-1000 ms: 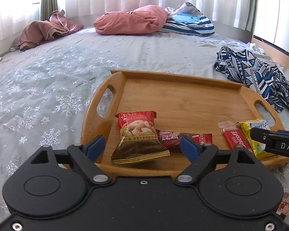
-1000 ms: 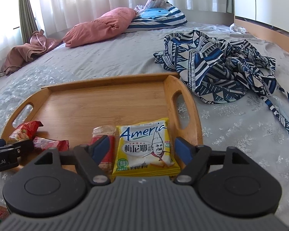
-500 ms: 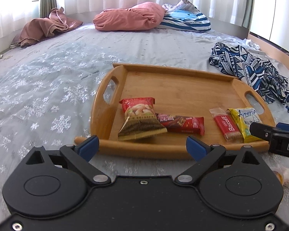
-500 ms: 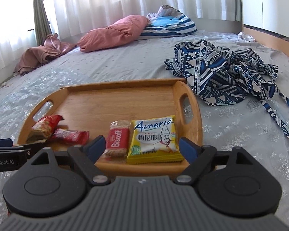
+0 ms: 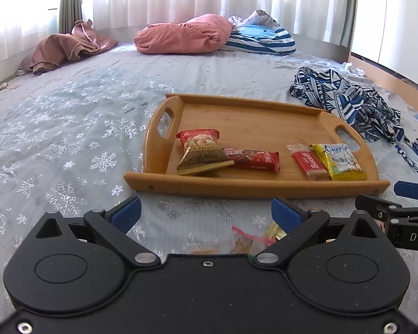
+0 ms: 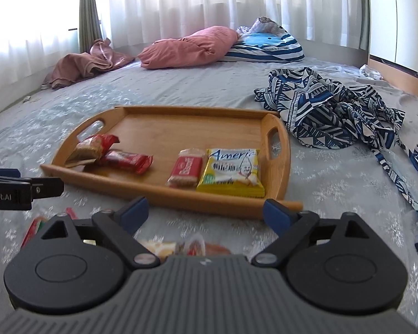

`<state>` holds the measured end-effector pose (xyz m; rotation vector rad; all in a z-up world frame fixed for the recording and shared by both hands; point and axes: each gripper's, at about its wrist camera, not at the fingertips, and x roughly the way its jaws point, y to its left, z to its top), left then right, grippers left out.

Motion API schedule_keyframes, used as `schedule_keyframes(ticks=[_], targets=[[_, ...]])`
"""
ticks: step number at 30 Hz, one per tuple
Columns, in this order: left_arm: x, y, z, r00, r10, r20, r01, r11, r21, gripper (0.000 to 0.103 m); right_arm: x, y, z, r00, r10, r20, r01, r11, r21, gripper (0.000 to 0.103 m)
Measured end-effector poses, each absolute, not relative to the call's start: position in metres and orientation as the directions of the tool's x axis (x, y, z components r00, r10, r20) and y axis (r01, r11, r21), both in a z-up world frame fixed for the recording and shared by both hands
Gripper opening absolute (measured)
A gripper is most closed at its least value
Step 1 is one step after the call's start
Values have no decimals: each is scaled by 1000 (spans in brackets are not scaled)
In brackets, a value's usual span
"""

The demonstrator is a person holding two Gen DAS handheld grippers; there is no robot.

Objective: Organize snacks
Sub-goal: 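Move both tools back toward the remaining snacks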

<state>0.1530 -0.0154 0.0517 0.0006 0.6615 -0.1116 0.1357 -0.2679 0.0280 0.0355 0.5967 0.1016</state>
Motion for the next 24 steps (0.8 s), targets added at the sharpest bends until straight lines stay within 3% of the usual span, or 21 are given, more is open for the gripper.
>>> schedule_keyframes(ticks=[10,24], targets=[[127,-23,61,754,-160,-637,164,985,-53,102,106,-264,25,825,125,-551,-136,990,22,100],[132,-35,47,685,-125,-718,160,987,-19,102,98,-259,13,816,112,-567,-150,988,-20,100]])
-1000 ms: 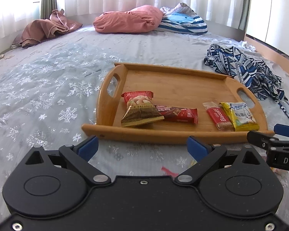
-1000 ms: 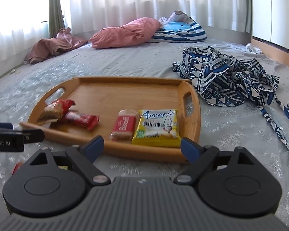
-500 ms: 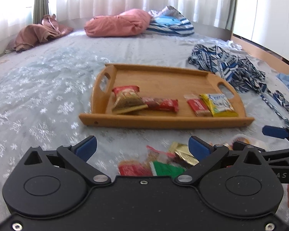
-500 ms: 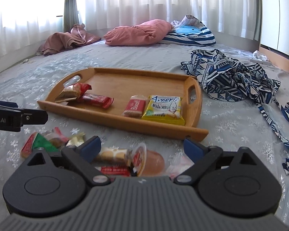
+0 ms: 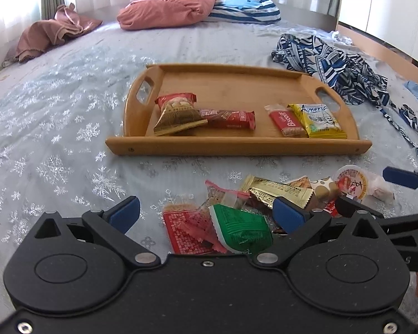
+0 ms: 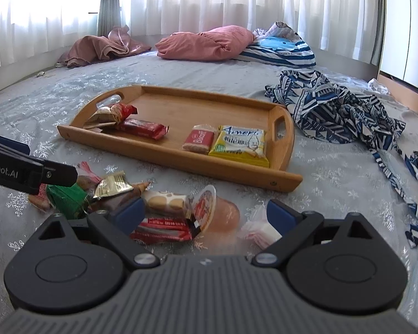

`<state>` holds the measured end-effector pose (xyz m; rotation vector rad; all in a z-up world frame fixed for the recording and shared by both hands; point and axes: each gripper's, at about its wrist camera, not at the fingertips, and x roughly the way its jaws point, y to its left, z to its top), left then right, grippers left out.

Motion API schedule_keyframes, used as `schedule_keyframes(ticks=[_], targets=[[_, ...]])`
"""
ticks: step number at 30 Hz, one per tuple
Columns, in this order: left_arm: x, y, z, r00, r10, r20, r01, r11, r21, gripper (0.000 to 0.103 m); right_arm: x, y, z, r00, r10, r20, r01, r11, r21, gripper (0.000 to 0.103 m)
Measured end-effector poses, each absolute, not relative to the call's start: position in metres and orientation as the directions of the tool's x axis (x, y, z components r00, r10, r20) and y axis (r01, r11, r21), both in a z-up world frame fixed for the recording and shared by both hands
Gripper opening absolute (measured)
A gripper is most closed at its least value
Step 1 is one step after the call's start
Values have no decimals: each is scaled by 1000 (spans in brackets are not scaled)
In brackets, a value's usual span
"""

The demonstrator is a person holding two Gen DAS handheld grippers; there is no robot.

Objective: Organize snacks
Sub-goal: 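Move both tools back toward the remaining snacks, then grasp the clear bagged cake with the left tool while the right tool grasps the orange jelly cup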

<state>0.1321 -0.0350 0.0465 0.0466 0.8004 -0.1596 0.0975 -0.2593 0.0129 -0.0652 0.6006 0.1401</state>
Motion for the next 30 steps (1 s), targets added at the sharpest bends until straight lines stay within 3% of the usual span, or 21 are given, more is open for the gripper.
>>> schedule_keyframes(ticks=[6,9,16,20,25,30], targets=[[140,-38,40,659,-126,-742,149,988,-36,98,99,-262,5,799,126,-588,-144,989,15,98],[140,-41,39,661,-124,-740,162,987,-21,89,99,-263,5,799,132,-586,-142,989,30,97],[140,-45,38,655,-169,-737,206,978,-42,54,98,-265,6,808,131,-574,-128,991,46,87],[138,-46,39,667,-168,-726,216,976,-28,46,100,-272,9,818,100,-566,-75,995,67,79],[136,-45,40,676,-166,-718,227,974,-12,39,104,-280,8,815,53,-577,-28,998,52,70],[138,-46,38,675,-152,-722,222,975,2,40,105,-277,5,808,46,-587,-48,999,12,69]])
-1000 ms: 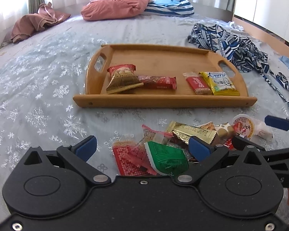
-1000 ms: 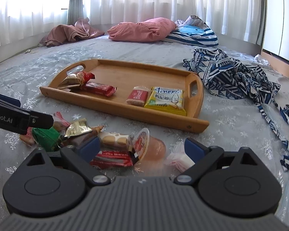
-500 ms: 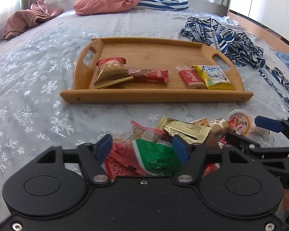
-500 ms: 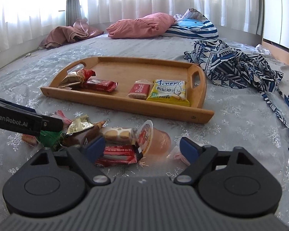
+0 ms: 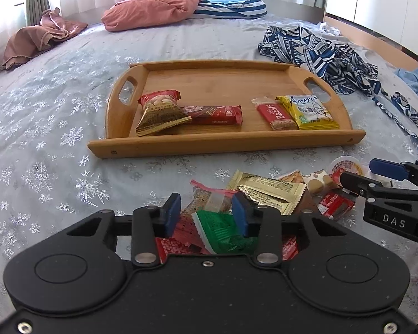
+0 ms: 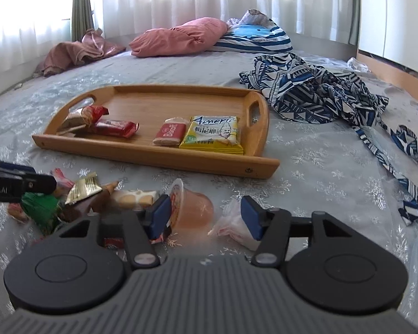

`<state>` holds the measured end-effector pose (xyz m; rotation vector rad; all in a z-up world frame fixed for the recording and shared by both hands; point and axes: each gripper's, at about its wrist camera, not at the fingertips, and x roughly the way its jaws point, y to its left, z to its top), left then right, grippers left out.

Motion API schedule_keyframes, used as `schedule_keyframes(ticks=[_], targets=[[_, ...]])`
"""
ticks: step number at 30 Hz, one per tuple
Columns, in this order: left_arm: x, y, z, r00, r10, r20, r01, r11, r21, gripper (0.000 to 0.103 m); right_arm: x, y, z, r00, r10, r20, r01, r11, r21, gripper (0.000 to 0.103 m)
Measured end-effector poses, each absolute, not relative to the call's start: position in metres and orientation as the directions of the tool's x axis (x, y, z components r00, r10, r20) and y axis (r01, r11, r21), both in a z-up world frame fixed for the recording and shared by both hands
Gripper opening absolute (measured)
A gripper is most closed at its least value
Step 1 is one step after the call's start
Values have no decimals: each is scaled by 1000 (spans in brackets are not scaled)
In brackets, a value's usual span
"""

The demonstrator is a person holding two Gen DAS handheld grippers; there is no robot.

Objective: Organize snacks
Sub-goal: 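Grasp the clear bagged cake with the left tool while the right tool grasps the orange jelly cup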

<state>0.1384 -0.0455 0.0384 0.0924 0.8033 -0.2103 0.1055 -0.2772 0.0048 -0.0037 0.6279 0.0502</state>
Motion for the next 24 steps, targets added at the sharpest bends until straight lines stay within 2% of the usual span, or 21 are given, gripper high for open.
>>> schedule_keyframes(ticks=[6,18,21,24], targets=[[142,-46,33,668,-116,-735,199,980,27,46,114,-268,0,803,37,-594,-71,997,-34,69],[146,-44,28,654,-133,-745,223,975,22,47,128,-275,-9,761,132,-635,-109,991,75,67],[147,-46,27,655,-126,-745,221,975,29,52,127,-276,-9,761,136,-634,-106,991,86,67],[150,-47,25,660,-112,-743,210,977,40,67,127,-277,-9,760,140,-634,-104,990,94,67]])
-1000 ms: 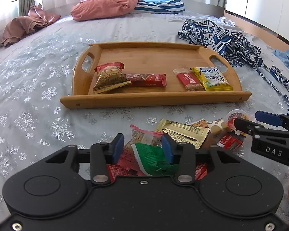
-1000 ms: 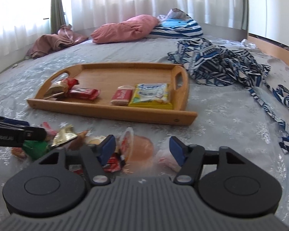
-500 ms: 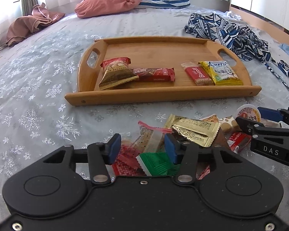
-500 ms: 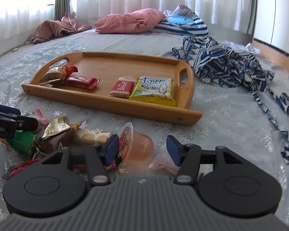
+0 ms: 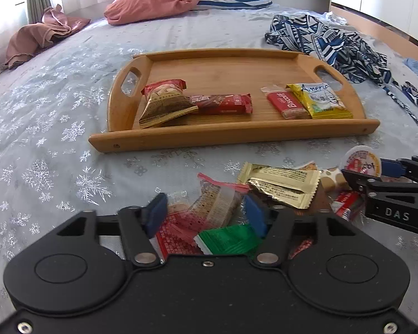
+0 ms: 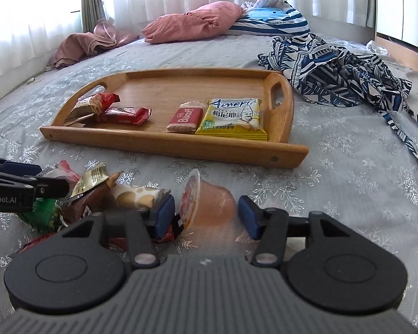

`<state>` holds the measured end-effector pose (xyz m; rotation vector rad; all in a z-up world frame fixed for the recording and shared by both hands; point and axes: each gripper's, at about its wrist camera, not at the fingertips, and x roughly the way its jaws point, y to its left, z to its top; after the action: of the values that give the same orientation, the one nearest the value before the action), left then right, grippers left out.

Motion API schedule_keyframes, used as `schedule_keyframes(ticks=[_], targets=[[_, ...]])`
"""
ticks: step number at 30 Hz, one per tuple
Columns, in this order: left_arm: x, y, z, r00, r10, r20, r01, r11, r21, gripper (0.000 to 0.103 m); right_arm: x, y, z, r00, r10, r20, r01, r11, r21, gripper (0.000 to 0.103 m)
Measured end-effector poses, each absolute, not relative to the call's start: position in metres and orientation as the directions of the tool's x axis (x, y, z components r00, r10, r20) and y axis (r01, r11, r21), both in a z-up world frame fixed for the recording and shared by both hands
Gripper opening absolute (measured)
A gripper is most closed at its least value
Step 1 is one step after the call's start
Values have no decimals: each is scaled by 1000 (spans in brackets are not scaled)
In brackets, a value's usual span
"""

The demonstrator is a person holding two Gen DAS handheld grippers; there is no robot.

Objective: Organize snacks
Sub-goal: 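Grasp the clear bagged cake with the left tool while the right tool grasps the orange jelly cup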

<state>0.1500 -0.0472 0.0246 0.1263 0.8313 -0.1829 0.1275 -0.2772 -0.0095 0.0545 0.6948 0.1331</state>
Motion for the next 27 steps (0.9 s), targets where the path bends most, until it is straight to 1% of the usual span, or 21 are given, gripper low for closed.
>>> schedule_keyframes(ticks=[1,2,3,5,8,9,10,11,13,23,27], targets=[[152,-48,23,659,-111,-744,210,977,40,73,128,-277,-9,760,140,-635,-104,990,94,65],[155,-48,21,657,-110,-746,209,977,40,77,128,-277,-9,760,141,-635,-103,990,96,55],[158,-48,19,656,-100,-748,204,978,47,78,127,-278,-9,762,139,-633,-98,990,100,54],[163,-49,16,657,-69,-751,179,982,66,81,126,-278,-8,765,136,-629,-88,990,107,45],[169,-49,14,657,-63,-751,158,986,55,80,124,-282,-6,767,141,-626,-65,988,142,43],[169,-49,14,656,-62,-752,152,987,51,77,124,-284,-6,767,145,-625,-60,986,155,43],[170,-49,14,655,-69,-752,152,987,42,63,123,-285,-6,768,148,-623,-58,985,163,43],[169,-48,15,654,-80,-752,155,987,30,46,123,-285,-6,768,149,-623,-57,985,166,43],[169,-48,17,654,-81,-752,149,989,23,35,122,-286,-5,769,149,-622,-54,984,169,42],[161,-35,32,645,-146,-750,135,988,-76,30,115,-290,6,786,154,-599,-29,977,213,41],[156,-30,38,650,-166,-742,147,985,-92,28,114,-290,11,794,146,-590,-35,980,196,40]])
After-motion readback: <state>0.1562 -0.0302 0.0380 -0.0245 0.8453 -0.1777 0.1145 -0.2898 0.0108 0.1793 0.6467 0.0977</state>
